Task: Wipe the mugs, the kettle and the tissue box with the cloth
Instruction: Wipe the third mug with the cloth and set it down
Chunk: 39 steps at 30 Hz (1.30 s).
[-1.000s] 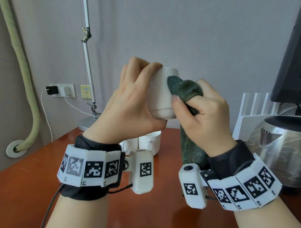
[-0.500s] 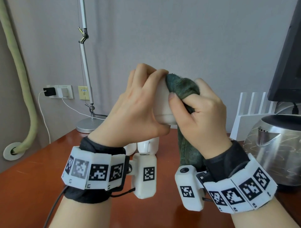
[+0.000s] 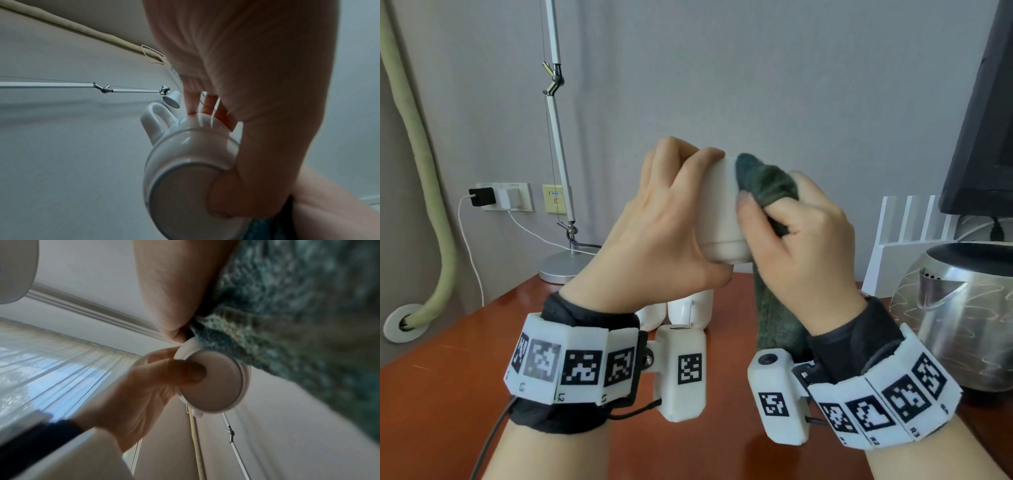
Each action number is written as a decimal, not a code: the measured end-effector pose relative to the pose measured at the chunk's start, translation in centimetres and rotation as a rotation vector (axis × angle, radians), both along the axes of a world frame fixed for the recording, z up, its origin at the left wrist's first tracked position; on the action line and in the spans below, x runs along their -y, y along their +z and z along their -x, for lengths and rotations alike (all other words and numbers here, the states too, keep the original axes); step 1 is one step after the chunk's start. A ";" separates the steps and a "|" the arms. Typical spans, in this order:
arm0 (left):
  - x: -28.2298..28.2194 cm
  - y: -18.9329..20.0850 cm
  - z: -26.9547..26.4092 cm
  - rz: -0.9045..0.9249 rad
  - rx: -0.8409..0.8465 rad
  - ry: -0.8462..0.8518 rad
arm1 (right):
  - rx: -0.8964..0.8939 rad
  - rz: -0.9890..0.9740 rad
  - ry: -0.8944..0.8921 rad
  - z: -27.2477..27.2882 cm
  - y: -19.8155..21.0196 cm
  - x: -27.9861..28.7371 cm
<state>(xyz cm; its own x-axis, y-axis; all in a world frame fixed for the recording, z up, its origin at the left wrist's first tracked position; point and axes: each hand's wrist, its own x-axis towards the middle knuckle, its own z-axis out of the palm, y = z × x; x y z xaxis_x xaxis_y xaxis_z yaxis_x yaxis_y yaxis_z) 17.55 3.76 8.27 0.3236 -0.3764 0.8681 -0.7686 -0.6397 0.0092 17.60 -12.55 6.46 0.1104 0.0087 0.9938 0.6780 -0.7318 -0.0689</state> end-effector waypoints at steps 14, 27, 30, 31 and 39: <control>-0.1 0.1 0.2 0.003 -0.014 -0.037 | -0.065 0.025 0.153 0.0 0.2 0.6; -1.3 -0.1 -0.5 0.084 -0.012 -0.055 | -0.087 0.101 0.296 0.0 -0.1 0.8; -0.6 -0.2 -0.4 0.060 -0.037 -0.083 | -0.108 0.035 0.240 -0.5 0.0 1.0; -0.6 -0.2 -0.4 0.061 -0.038 -0.095 | -0.120 0.003 0.242 -0.7 0.0 1.3; -1.9 0.0 -0.6 0.186 -0.065 -0.140 | -0.125 0.048 0.433 -0.2 -0.2 1.4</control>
